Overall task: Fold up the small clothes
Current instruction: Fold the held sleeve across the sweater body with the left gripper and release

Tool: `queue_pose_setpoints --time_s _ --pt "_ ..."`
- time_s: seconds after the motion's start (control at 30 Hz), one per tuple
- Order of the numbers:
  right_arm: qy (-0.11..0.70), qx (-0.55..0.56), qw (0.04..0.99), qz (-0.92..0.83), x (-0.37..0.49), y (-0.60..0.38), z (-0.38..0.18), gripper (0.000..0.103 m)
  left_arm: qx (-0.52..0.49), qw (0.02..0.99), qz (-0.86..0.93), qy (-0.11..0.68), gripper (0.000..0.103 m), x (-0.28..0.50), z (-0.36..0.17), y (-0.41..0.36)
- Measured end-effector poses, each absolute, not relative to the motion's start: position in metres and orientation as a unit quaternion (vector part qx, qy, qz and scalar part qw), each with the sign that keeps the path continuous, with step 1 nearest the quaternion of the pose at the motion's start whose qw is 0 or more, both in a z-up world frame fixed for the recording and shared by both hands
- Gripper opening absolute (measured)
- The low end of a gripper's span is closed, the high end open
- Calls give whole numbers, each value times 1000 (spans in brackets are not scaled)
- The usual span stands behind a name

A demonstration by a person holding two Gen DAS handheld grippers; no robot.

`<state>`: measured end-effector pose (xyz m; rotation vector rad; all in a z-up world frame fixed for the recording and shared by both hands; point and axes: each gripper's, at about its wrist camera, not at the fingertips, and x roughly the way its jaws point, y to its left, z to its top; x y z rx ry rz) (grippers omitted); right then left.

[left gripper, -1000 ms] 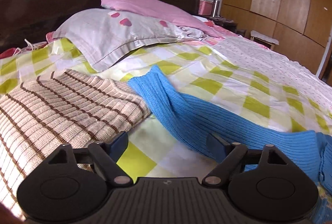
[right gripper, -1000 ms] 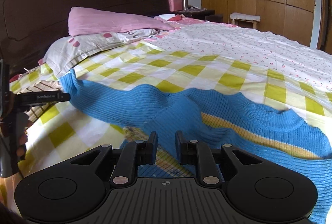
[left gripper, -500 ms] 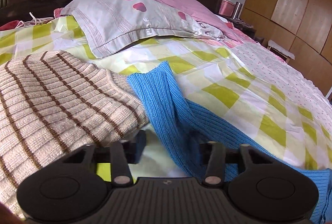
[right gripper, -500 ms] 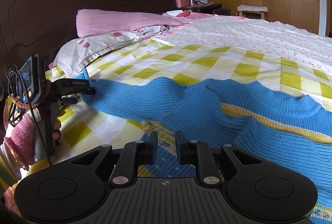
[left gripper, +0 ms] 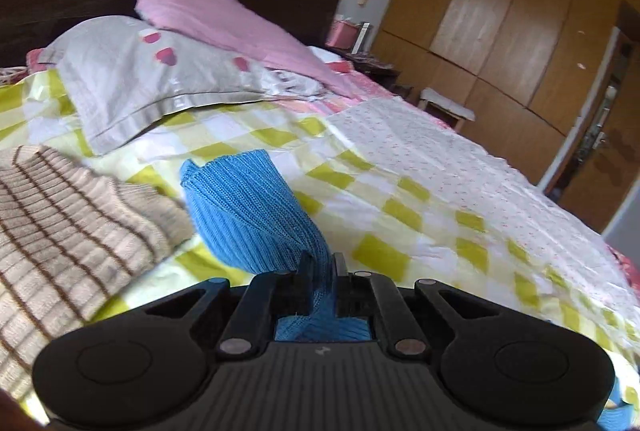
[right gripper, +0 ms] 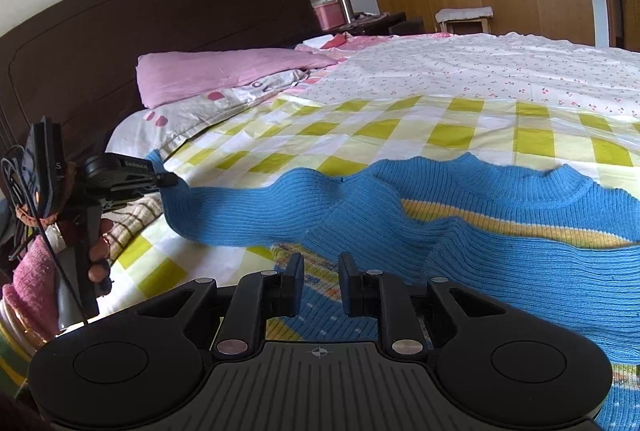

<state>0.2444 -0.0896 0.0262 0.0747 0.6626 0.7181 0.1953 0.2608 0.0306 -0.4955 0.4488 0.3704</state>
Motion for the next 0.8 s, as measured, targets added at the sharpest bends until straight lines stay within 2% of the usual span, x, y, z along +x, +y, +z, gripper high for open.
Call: queue_pose_setpoints --time_s 0.2,0.4,0.53,0.8 --pt "317 52 891 320 245 -109 30 20 -191 956 26 223 14 203 50 173" --pt "336 73 891 297 256 -135 25 21 -98 950 -62 291 15 196 18 96" --pt "374 114 869 305 270 -142 12 25 -85 937 -69 332 17 184 -3 82" --pt "396 165 839 334 279 -125 3 26 -101 937 -58 329 27 163 -5 97"
